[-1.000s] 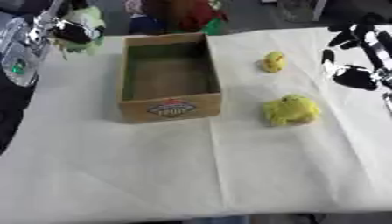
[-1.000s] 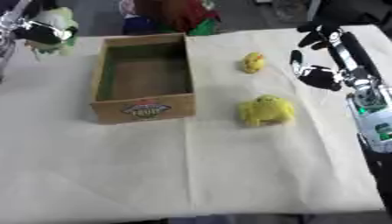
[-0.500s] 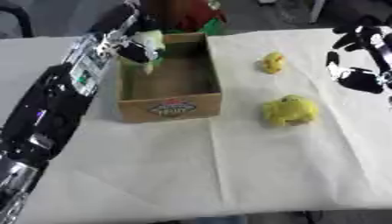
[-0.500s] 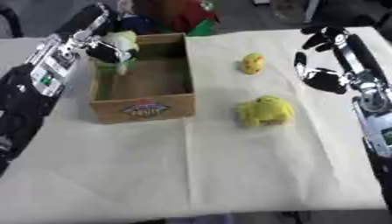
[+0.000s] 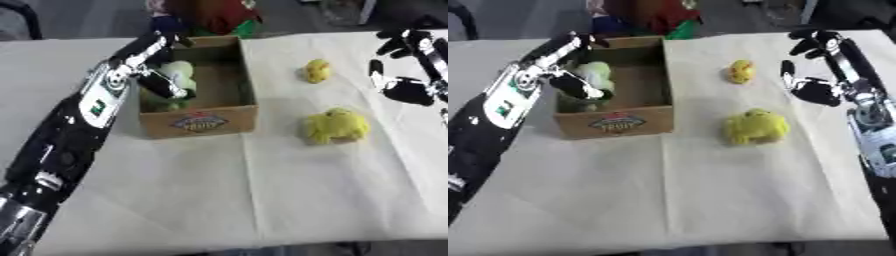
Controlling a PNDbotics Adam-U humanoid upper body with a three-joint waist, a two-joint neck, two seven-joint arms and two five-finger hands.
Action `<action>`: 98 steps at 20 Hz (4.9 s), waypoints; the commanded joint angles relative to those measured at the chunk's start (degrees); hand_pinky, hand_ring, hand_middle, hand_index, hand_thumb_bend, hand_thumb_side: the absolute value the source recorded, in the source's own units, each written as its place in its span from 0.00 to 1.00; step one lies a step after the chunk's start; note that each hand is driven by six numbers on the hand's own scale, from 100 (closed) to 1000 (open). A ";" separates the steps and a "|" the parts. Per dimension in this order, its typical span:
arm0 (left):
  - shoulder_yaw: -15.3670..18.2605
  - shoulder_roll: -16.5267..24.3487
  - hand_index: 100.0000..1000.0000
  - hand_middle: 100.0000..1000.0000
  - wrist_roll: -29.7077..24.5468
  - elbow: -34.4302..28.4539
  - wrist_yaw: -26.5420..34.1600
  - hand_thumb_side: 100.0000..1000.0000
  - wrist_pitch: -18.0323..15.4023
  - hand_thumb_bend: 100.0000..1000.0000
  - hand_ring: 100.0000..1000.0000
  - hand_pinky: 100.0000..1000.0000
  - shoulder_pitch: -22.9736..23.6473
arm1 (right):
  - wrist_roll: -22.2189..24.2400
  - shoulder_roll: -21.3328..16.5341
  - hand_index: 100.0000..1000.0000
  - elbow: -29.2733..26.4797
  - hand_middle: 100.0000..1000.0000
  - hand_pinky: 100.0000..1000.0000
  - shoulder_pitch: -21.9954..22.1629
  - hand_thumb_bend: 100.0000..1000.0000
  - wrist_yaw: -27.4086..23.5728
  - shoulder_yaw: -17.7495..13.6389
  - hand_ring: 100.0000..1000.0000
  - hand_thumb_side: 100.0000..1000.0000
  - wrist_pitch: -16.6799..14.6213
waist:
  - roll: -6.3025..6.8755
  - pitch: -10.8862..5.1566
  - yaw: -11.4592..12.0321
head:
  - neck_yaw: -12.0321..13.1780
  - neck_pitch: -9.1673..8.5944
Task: Pick up objects on the table and place them in the box.
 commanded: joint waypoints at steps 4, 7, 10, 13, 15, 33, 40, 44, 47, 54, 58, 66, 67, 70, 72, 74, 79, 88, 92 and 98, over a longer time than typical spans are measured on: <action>4.08 7.94 0.78 0.66 5.75 -16.19 17.73 0.00 4.64 0.53 0.66 0.71 6.37 | 7.68 -7.19 0.85 2.76 0.70 0.77 -1.20 0.20 0.32 0.99 0.80 0.06 -4.31 | -0.42 -0.63 1.20 | -1.11 0.27; 5.78 9.74 0.77 0.64 7.87 -22.08 22.92 0.00 6.41 0.50 0.64 0.70 11.25 | 14.07 -9.57 0.87 3.99 0.74 0.79 -1.04 0.26 -0.08 2.46 0.82 0.08 -6.86 | -0.55 -0.51 1.79 | -1.51 0.27; 7.15 9.74 0.77 0.63 8.85 -25.40 25.37 0.00 7.62 0.49 0.63 0.69 15.01 | 20.29 -10.38 0.88 5.14 0.76 0.80 -1.06 0.30 -0.62 4.30 0.83 0.08 -8.90 | -0.66 -0.47 2.22 | -1.80 0.27; 7.91 9.25 0.77 0.62 9.36 -27.04 26.72 0.00 8.29 0.48 0.62 0.69 17.35 | 24.63 -9.74 0.88 5.93 0.77 0.81 -1.22 0.31 -0.32 5.94 0.83 0.08 -10.56 | -0.64 -0.47 2.46 | -2.10 0.27; 8.34 9.00 0.77 0.62 9.87 -27.97 27.35 0.00 8.44 0.48 0.62 0.69 18.42 | 26.05 -8.68 0.88 6.65 0.77 0.81 -1.61 0.32 0.69 6.86 0.83 0.09 -11.31 | -0.59 -0.49 2.61 | -2.31 0.27; 10.71 7.57 0.76 0.61 11.94 -30.05 28.40 0.00 9.24 0.45 0.61 0.67 23.32 | 19.12 -3.96 0.79 17.85 0.64 0.68 -3.45 0.31 15.95 6.13 0.65 0.29 -12.90 | -0.53 -0.78 4.22 | -2.88 0.27; 11.11 7.33 0.76 0.61 12.16 -30.27 28.54 0.00 9.21 0.45 0.61 0.66 23.89 | 8.04 -4.62 0.63 13.26 0.42 0.57 -4.88 0.18 15.61 4.07 0.43 0.22 -11.31 | -0.49 -0.88 4.09 | -2.72 0.27; 11.56 7.27 0.76 0.61 12.27 -31.30 29.08 0.00 8.99 0.44 0.61 0.66 24.44 | 6.89 -4.91 0.63 8.62 0.41 0.58 -8.89 0.19 12.61 4.13 0.43 0.19 -10.93 | -0.53 -1.14 4.34 | -2.86 0.27; 11.36 6.99 0.76 0.60 12.09 -32.17 29.78 0.00 8.90 0.44 0.60 0.65 24.89 | 7.64 -3.77 0.64 7.96 0.42 0.58 -13.20 0.22 11.65 4.61 0.44 0.20 -10.76 | -0.55 -1.39 4.89 | -3.19 0.27; 9.67 5.49 0.75 0.58 10.46 -33.93 31.34 0.00 8.67 0.43 0.58 0.64 24.23 | 8.12 5.43 0.66 16.95 0.43 0.59 -21.02 0.20 17.31 4.73 0.46 0.19 -11.53 | -0.51 -1.43 7.87 | -4.43 0.27; 8.85 4.26 0.75 0.58 9.58 -34.33 32.10 0.00 8.78 0.43 0.58 0.64 23.28 | 6.15 11.91 0.66 22.84 0.44 0.58 -23.39 0.19 22.42 3.22 0.46 0.17 -11.87 | -0.36 -1.38 10.07 | -5.38 0.27; 8.05 2.99 0.75 0.58 8.55 -34.43 32.65 0.00 8.99 0.43 0.57 0.63 22.69 | 0.07 19.77 0.91 29.42 0.81 0.72 -24.96 0.35 33.12 1.20 0.80 0.03 -11.39 | -0.17 -1.28 12.56 | -6.82 0.27; 8.06 2.93 0.75 0.58 8.56 -34.40 32.70 0.00 9.01 0.43 0.57 0.63 22.69 | -0.40 20.06 0.92 29.39 0.84 0.74 -24.95 0.34 34.20 1.36 0.83 0.01 -11.64 | -0.18 -1.26 12.59 | -6.85 0.27; 8.07 2.84 0.76 0.58 8.49 -34.29 32.79 0.00 9.10 0.43 0.57 0.63 22.74 | -1.78 20.20 0.95 28.40 0.90 0.78 -24.85 0.32 35.96 1.72 0.89 0.00 -12.49 | -0.21 -1.24 12.47 | -6.75 0.27; 8.15 2.86 0.76 0.58 8.44 -34.18 32.77 0.00 9.14 0.43 0.57 0.63 22.89 | -2.58 19.53 0.95 27.33 0.88 0.78 -24.79 0.31 35.35 1.66 0.88 0.00 -12.99 | -0.20 -1.23 12.24 | -6.58 0.27; 8.29 2.99 0.76 0.58 8.49 -34.10 32.76 0.00 9.14 0.43 0.57 0.63 23.09 | -2.94 18.04 0.94 25.99 0.87 0.77 -24.88 0.23 33.74 1.31 0.87 0.00 -12.90 | -0.21 -1.25 11.96 | -6.37 0.27; 8.69 3.47 0.76 0.58 8.66 -33.81 32.60 0.00 9.22 0.42 0.57 0.63 23.74 | -3.23 12.14 0.93 24.11 0.86 0.78 -25.63 0.33 30.53 -0.01 0.86 0.00 -10.48 | -0.53 -1.37 10.78 | -5.99 0.27; 9.19 3.86 0.76 0.58 8.63 -33.76 32.31 0.00 9.11 0.42 0.57 0.63 24.32 | -7.04 4.47 0.91 31.17 0.82 0.75 -23.74 0.34 31.06 -6.22 0.84 0.00 -2.09 | -0.61 -1.36 9.68 | -5.17 0.27; 9.23 3.76 0.76 0.58 8.47 -33.79 32.31 0.00 9.10 0.42 0.58 0.63 24.45 | -9.15 4.08 0.90 36.64 0.81 0.75 -23.13 0.35 31.92 -8.28 0.83 0.00 2.03 | -0.45 -1.37 9.66 | -5.19 0.27; 9.35 3.72 0.76 0.58 8.30 -33.82 32.31 0.00 9.11 0.42 0.58 0.63 24.64 | -9.85 4.03 0.89 41.70 0.81 0.75 -22.49 0.35 32.92 -9.22 0.83 0.03 4.47 | -0.28 -1.33 9.69 | -5.37 0.27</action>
